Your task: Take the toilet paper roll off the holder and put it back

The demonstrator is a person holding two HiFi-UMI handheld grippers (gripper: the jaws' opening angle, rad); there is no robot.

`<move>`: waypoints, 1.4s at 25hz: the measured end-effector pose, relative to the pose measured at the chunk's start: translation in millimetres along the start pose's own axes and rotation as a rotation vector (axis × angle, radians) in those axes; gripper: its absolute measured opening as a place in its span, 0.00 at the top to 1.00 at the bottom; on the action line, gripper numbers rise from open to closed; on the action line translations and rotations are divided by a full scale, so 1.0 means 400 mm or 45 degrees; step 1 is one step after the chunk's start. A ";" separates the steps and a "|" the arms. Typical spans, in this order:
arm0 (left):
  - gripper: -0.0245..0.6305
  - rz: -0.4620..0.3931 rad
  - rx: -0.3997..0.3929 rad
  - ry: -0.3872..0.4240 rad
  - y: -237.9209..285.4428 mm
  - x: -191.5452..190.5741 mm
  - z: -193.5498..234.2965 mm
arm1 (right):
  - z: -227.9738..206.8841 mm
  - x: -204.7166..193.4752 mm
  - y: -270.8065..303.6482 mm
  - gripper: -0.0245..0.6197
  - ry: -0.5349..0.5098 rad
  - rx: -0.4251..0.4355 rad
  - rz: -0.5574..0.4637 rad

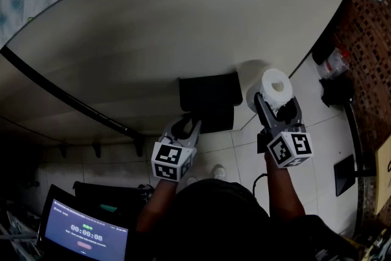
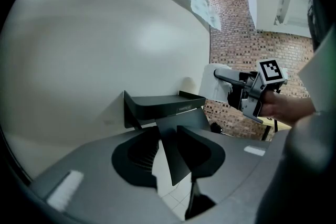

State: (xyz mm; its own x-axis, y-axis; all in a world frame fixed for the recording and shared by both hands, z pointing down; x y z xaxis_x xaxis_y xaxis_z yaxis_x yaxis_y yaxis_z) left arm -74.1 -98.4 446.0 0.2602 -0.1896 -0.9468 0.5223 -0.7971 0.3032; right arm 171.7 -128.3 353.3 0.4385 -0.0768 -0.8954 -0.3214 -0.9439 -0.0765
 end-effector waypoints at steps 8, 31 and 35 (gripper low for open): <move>0.78 0.009 0.009 -0.012 -0.007 0.007 0.003 | -0.157 -0.125 0.010 0.32 0.839 -0.041 -0.023; 0.78 0.005 0.023 -0.018 -0.008 0.009 -0.002 | -0.132 -0.314 0.108 0.33 1.310 0.211 0.076; 0.79 0.008 0.014 -0.026 -0.009 0.010 -0.004 | -0.127 -0.326 0.103 0.33 1.311 0.224 0.096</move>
State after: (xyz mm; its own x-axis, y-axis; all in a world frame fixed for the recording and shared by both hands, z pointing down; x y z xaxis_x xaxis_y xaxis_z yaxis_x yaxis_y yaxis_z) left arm -73.6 -95.3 441.4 0.2470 -0.2059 -0.9469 0.5120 -0.8019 0.3079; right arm 144.2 -173.5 489.1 0.8885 -0.4477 -0.1005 -0.4587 -0.8716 -0.1728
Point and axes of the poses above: the fingertips, and each gripper's own axes: y forward along the fingers, z to its left, x out of its top, the point moved 5 cm from there along -y, backward along the fingers, and after that the axes turned 14 degrees about y, right-handed, at the moved point
